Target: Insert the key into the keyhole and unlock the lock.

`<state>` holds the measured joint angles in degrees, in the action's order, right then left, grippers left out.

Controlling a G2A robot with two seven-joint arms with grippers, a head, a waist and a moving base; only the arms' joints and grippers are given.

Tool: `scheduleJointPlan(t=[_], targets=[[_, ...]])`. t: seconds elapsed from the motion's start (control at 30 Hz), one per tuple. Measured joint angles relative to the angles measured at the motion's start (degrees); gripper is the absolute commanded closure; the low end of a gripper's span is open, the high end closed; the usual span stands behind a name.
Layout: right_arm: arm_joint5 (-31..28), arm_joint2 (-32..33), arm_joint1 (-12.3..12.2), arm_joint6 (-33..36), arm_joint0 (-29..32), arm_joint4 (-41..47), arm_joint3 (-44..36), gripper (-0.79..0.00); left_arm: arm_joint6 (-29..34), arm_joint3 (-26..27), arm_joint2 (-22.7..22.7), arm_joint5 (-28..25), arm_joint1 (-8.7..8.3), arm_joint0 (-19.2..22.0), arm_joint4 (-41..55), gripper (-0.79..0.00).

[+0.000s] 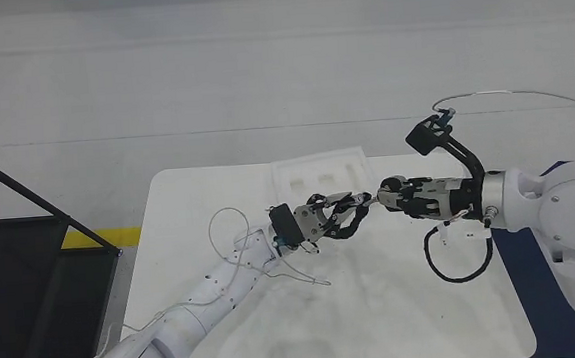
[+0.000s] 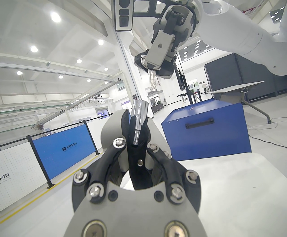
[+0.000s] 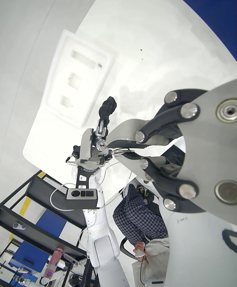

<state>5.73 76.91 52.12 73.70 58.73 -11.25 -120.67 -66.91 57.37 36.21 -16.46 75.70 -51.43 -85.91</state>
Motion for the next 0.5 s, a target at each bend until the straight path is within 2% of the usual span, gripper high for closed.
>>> scheduleJointPlan(t=[0.5], targets=[[-0.1, -0.8, -0.5, -0.8, -0.4, -2.4, 0.7, 0.0, -2.3, -2.9, 0.2, -0.8, 1.87, 0.0, 0.4, 0.0]])
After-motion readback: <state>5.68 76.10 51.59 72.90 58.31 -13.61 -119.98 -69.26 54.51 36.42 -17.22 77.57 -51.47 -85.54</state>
